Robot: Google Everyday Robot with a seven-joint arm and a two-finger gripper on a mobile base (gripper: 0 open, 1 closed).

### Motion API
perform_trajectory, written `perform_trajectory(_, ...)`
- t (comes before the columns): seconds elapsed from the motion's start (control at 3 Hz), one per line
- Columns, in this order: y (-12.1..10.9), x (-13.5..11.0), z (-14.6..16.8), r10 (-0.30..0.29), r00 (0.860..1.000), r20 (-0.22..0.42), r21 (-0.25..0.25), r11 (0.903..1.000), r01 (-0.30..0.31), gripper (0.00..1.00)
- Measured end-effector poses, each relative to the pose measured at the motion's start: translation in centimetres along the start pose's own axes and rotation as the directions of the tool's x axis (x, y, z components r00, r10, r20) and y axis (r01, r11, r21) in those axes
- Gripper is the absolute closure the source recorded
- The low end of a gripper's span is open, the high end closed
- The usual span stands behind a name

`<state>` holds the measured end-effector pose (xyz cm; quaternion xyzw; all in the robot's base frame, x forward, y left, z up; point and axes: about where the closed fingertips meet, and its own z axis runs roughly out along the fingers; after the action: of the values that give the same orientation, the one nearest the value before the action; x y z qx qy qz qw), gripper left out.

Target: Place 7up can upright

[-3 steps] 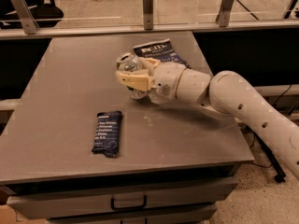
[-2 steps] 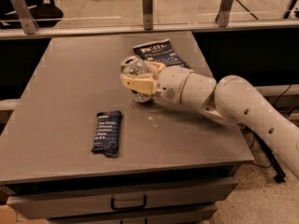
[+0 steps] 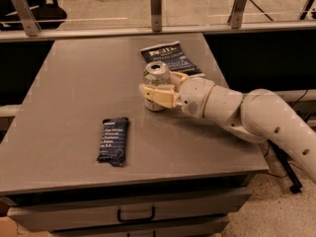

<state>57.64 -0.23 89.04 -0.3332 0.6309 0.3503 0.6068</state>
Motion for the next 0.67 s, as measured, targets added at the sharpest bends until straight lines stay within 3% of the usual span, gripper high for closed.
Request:
perform_trajectory(0.33, -0.4, -0.3, -1.3, -0.016, 1.000, -0.017, 0.020, 0.9997, 0.017, 0.00)
perform_trajectory(0.67, -1.6, -2.1, -2.3, -0.068, 0.996, -0.059, 0.018, 0.9975, 0.069, 0.00)
